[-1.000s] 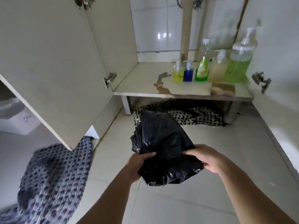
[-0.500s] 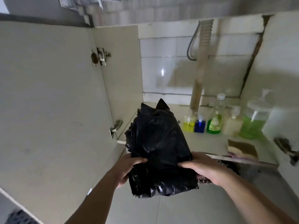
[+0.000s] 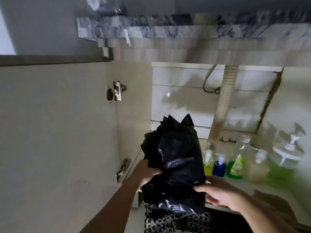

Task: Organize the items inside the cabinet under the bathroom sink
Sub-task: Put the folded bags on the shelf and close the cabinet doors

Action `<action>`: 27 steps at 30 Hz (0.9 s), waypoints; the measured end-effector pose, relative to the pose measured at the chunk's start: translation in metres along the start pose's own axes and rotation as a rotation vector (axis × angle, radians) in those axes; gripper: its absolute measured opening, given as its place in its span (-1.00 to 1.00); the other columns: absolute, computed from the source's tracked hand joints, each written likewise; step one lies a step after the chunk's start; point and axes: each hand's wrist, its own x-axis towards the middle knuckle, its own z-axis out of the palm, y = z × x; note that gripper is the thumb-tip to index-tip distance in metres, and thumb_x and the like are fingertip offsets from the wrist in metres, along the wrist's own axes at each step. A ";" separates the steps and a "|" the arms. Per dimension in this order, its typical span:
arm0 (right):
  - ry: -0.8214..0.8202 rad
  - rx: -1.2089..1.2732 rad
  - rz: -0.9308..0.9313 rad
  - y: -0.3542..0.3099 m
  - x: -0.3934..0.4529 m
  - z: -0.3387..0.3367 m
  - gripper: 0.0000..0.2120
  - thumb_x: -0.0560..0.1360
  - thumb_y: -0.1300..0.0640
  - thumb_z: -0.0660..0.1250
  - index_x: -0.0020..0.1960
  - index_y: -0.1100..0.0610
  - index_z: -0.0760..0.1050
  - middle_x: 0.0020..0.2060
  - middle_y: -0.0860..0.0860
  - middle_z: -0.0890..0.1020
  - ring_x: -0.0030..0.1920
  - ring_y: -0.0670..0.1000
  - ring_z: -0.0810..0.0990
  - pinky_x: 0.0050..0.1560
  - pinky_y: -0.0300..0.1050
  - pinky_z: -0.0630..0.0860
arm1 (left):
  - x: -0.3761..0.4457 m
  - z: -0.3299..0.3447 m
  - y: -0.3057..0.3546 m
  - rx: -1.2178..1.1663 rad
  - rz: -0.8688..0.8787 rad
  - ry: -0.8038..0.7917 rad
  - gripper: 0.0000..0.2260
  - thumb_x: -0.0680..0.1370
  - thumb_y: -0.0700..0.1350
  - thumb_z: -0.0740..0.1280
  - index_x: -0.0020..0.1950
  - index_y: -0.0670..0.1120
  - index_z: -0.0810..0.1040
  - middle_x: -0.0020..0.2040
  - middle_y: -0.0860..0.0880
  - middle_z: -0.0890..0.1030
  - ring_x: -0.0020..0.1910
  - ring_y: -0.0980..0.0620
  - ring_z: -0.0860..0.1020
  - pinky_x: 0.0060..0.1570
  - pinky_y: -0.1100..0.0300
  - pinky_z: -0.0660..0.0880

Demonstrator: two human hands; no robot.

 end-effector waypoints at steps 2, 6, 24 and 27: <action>0.044 0.099 0.016 0.001 0.037 0.015 -0.82 0.48 0.18 0.38 0.08 0.08 0.53 -0.25 0.04 0.56 -0.45 -0.07 0.45 -0.47 -0.28 0.36 | 0.029 0.000 -0.003 0.102 0.020 0.102 -0.51 0.32 -0.20 0.48 0.24 -0.14 0.52 0.02 -0.13 0.64 -0.01 -0.11 0.61 0.03 0.03 0.56; 0.096 0.189 0.068 0.009 0.102 0.051 -0.79 0.48 0.17 0.37 0.10 0.11 0.47 -0.17 0.07 0.55 -0.42 -0.04 0.49 -0.48 -0.29 0.43 | 0.060 0.000 -0.021 0.528 0.137 0.232 -0.37 0.48 -0.12 0.37 0.49 -0.08 0.19 0.28 -0.15 0.49 0.15 -0.10 0.51 0.04 0.13 0.46; 0.259 0.205 -0.029 0.009 0.159 0.077 -0.79 0.47 0.35 0.27 0.03 0.13 0.35 -0.20 0.14 0.57 -0.31 0.13 0.61 -0.21 0.01 0.62 | 0.088 0.011 -0.076 0.822 0.065 0.192 -0.54 0.62 -0.06 0.16 0.50 -0.11 0.16 0.51 -0.11 0.16 0.47 -0.07 0.21 0.39 0.13 0.26; 0.259 0.090 -0.103 0.011 0.171 0.078 -0.76 0.33 0.27 0.31 -0.04 0.06 0.44 -0.17 0.13 0.64 -0.19 0.12 0.64 -0.19 -0.01 0.60 | 0.095 0.009 -0.081 0.934 -0.023 0.103 -0.47 0.64 -0.06 0.12 0.55 -0.14 0.02 0.57 -0.14 -0.03 0.54 -0.13 0.04 0.48 0.09 0.16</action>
